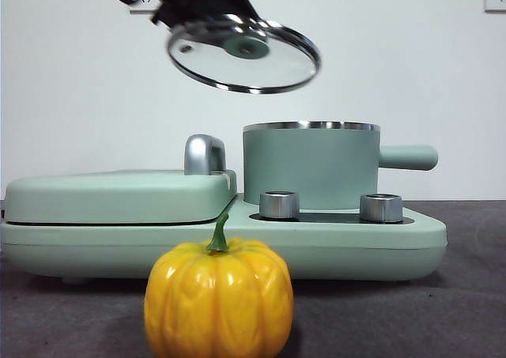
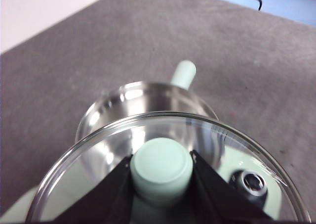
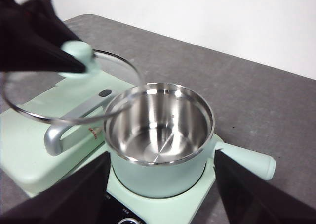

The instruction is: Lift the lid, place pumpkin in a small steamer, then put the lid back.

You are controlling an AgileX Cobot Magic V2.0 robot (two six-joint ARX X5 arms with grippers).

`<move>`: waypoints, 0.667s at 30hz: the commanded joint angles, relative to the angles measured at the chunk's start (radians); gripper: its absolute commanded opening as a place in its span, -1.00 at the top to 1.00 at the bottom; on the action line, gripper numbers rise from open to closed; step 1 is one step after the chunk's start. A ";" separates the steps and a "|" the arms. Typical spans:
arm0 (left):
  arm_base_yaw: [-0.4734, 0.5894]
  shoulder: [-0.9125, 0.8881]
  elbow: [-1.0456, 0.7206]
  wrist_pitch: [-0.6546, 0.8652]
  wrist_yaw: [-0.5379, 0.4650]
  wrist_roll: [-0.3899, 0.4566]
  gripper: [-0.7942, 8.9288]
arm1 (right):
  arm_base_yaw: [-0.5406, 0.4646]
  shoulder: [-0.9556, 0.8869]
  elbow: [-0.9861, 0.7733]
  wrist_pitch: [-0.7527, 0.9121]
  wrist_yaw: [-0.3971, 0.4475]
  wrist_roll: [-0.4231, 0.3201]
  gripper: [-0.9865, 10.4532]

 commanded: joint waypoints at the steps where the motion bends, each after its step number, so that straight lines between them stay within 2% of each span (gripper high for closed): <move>1: 0.013 -0.047 0.020 -0.060 -0.007 -0.002 0.80 | 0.016 0.005 0.016 -0.004 -0.003 -0.021 0.25; 5: 0.042 -0.093 0.020 -0.162 -0.058 -0.002 0.80 | 0.040 0.013 0.016 -0.030 -0.003 -0.066 0.25; 10: 0.089 -0.141 0.013 -0.252 -0.073 -0.006 0.80 | 0.095 0.054 0.016 -0.063 -0.003 -0.129 0.25; 20: 0.182 -0.337 -0.182 -0.233 -0.116 -0.051 0.80 | 0.288 0.208 0.016 -0.066 -0.001 -0.159 0.25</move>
